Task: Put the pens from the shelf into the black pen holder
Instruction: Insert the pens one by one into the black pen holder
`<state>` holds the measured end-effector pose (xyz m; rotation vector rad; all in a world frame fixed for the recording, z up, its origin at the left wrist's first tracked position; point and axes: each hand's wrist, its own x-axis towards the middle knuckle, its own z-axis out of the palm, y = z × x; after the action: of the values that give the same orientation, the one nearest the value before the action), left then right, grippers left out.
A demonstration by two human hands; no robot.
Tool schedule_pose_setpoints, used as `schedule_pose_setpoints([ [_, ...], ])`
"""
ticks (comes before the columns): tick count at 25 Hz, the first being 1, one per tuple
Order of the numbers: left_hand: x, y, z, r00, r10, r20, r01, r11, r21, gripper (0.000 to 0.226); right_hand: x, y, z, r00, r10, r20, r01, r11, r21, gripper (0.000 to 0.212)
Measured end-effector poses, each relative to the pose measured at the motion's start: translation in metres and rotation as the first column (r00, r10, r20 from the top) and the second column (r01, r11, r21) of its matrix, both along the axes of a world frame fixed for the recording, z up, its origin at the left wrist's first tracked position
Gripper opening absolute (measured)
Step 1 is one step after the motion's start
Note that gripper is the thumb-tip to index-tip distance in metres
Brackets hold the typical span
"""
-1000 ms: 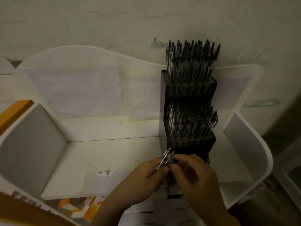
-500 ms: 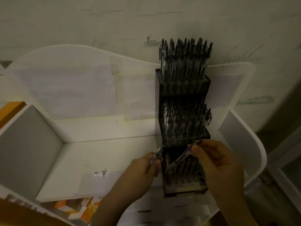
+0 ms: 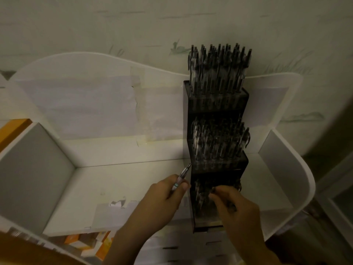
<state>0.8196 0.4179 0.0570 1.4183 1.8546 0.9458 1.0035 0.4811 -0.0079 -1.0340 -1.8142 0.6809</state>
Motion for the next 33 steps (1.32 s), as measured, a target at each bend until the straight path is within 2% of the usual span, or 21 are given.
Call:
schedule_pose_setpoints([
  [4, 0.003, 0.000, 0.000, 1.000, -0.013, 0.015, 0.014, 0.999, -0.030, 0.022, -0.002, 0.002, -0.012, 0.998, 0.032, 0.056, -0.030, 0.999, -0.039, 0.022],
  [8, 0.012, 0.002, -0.001, 0.997, -0.075, 0.005, 0.075, 0.996, -0.050, 0.021, 0.000, 0.001, 0.005, 0.999, 0.016, 0.047, -0.018, 0.999, 0.044, 0.027],
  [10, 0.018, 0.004, -0.003, 0.994, -0.109, 0.017, 0.109, 0.993, -0.051, 0.020, -0.001, -0.003, 0.020, 0.998, 0.046, -0.035, -0.043, 0.996, 0.076, 0.024],
  [14, 0.030, 0.008, -0.004, 0.986, -0.165, -0.021, 0.165, 0.986, -0.035, 0.019, -0.007, -0.011, 0.045, 0.967, 0.155, -0.204, -0.161, 0.987, -0.009, 0.021],
  [18, 0.035, 0.010, -0.005, 0.983, -0.173, -0.062, 0.171, 0.985, -0.036, 0.018, -0.004, -0.010, 0.051, 0.950, 0.115, -0.289, -0.150, 0.983, -0.102, 0.008],
  [20, 0.032, 0.009, -0.005, 0.981, -0.159, -0.111, 0.155, 0.987, -0.038, 0.014, 0.004, -0.009, 0.059, 0.924, 0.070, -0.376, -0.143, 0.975, -0.169, 0.012],
  [22, 0.025, 0.007, -0.005, 0.981, -0.123, -0.147, 0.120, 0.992, -0.032, 0.009, 0.014, -0.006, 0.069, 0.914, 0.043, -0.403, -0.112, 0.982, -0.149, 0.010],
  [24, 0.018, 0.004, -0.005, 0.983, -0.071, -0.169, 0.068, 0.997, -0.027, 0.015, 0.022, -0.001, 0.075, 0.946, 0.038, -0.321, -0.056, 0.997, -0.047, 0.012],
  [27, 0.015, 0.000, -0.002, 0.960, -0.015, -0.280, 0.016, 1.000, 0.000, 0.033, 0.026, 0.004, 0.066, 0.994, 0.051, -0.098, -0.036, 0.989, 0.146, 0.020],
  [30, 0.017, -0.004, 0.000, 0.914, 0.023, -0.404, -0.006, 0.999, 0.043, 0.052, 0.021, 0.007, 0.041, 0.997, 0.070, 0.020, -0.073, 0.983, 0.171, 0.020],
  [33, 0.019, -0.007, 0.000, 0.902, 0.043, -0.430, -0.021, 0.998, 0.056, 0.061, 0.019, 0.011, 0.017, 0.994, 0.084, 0.076, -0.096, 0.983, 0.158, 0.021],
])
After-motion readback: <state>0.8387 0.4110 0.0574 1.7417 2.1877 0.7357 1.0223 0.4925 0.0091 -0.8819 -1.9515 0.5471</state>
